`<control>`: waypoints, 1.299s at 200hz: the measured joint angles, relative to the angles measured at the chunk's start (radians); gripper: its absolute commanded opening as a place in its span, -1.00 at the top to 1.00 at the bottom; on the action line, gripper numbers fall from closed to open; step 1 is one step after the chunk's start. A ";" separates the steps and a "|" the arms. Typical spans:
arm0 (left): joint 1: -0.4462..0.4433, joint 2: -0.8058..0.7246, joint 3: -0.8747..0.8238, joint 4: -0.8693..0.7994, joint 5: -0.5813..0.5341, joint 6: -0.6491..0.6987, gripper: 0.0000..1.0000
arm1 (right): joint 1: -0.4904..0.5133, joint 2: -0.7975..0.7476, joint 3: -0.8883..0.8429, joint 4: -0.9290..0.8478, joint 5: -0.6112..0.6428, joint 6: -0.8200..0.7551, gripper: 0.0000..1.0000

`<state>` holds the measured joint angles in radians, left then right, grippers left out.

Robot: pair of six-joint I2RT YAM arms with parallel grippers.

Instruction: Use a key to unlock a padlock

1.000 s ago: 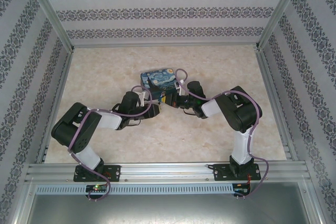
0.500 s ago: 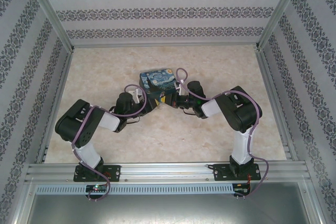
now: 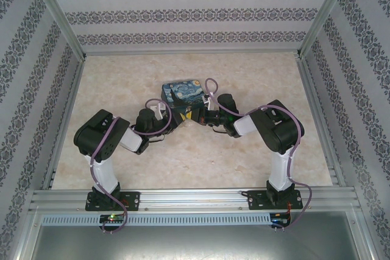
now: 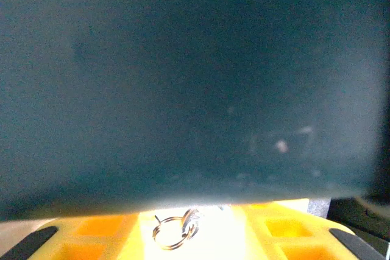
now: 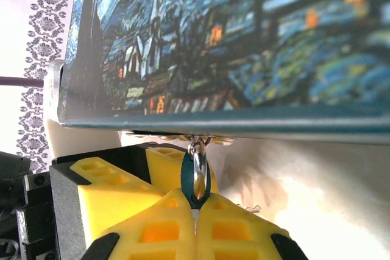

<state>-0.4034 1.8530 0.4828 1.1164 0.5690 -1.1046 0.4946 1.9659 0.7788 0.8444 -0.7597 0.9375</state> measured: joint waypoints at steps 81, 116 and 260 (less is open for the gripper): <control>0.000 0.014 0.013 0.023 0.007 -0.005 0.39 | 0.000 0.008 0.000 0.019 -0.002 0.003 1.00; 0.000 0.016 0.013 0.027 0.007 -0.004 0.38 | 0.000 0.013 0.004 0.023 -0.002 0.003 1.00; 0.000 0.018 -0.002 0.027 0.006 0.002 1.00 | -0.006 0.023 0.010 0.027 0.001 0.024 1.00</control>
<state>-0.4038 1.8706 0.4808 1.1439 0.5747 -1.1030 0.4881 1.9892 0.7891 0.8719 -0.7586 0.9619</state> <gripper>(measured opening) 0.053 0.049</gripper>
